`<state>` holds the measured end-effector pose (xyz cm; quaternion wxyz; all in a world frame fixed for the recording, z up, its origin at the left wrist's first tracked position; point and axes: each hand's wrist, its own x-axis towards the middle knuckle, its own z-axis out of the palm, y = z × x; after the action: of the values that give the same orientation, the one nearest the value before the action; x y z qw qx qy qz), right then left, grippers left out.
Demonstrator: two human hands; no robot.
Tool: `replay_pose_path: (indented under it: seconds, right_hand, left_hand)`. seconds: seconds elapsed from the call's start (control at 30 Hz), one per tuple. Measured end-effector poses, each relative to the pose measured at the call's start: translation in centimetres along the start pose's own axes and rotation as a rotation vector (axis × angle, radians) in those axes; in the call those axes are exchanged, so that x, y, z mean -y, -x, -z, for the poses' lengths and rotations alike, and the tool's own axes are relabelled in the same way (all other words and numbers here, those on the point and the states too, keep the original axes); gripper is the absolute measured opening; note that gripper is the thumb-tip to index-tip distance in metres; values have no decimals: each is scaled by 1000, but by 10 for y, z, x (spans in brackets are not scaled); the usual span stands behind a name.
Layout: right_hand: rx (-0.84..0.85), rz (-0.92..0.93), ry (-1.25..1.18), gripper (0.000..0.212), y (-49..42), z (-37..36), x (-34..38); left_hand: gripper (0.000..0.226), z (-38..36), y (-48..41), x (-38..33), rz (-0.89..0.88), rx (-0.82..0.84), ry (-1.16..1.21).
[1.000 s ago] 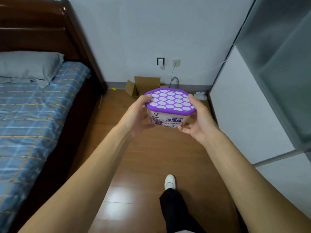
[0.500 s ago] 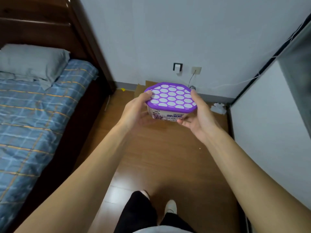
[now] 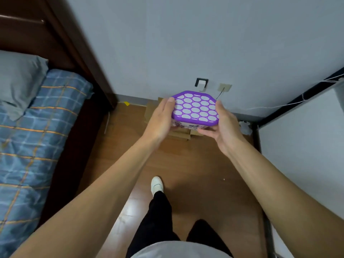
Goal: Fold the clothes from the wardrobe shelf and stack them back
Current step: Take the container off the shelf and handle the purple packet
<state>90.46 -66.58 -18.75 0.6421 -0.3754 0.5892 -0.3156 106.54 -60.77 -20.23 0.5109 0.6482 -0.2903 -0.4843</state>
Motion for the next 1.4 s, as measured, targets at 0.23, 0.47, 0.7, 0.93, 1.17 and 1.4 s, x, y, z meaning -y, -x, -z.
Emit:
replay_pose_path:
  seconds: [0.23,0.47,0.7,0.93,1.17,1.4]
  right_hand:
    - [-45,-11,-52,18,-83,-47,33]
    - [-75,-45,-111,20,-163,-55,30]
    - [-25,-117,-57,11,-261,-57,2]
    - [-24,-192,-86,21,-372,-55,-86]
    - [-72,-213,-36,25,-488,-71,-204]
    - [-66,-322,56,11,-587,-86,-338]
  left_hand:
    - [40,21,-102,-29,30,22,-96]
    - [39,15,-175,-22,16,22,-138]
    - [42,-4,-252,27,135,-66,-144]
    - [30,-14,-354,127,179,-19,-219]
    - [30,-10,-458,276,179,26,-340]
    - [23,0,-533,440,263,62,-356]
